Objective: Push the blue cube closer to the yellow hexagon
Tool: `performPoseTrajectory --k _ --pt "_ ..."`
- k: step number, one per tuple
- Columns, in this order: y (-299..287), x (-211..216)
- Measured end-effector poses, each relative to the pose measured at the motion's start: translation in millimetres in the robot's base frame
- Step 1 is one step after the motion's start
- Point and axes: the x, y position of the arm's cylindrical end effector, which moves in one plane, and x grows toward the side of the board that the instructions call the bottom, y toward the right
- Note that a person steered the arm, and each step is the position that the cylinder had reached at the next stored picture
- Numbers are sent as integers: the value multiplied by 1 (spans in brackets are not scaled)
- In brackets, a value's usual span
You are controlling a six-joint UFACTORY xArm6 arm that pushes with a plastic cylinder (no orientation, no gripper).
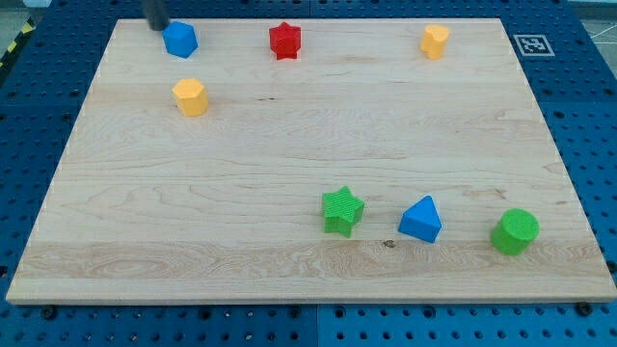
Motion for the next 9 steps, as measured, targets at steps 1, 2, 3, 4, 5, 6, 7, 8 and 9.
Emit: performPoseTrajectory --k 1,2,3,4,5,6,7,8,9 --pt "23 28" --pt "14 42" --pt "12 19" --pt "-9 26" --pt "-32 48" --pt "12 50" --pt "53 58" --pt "67 78" --pt "69 98"
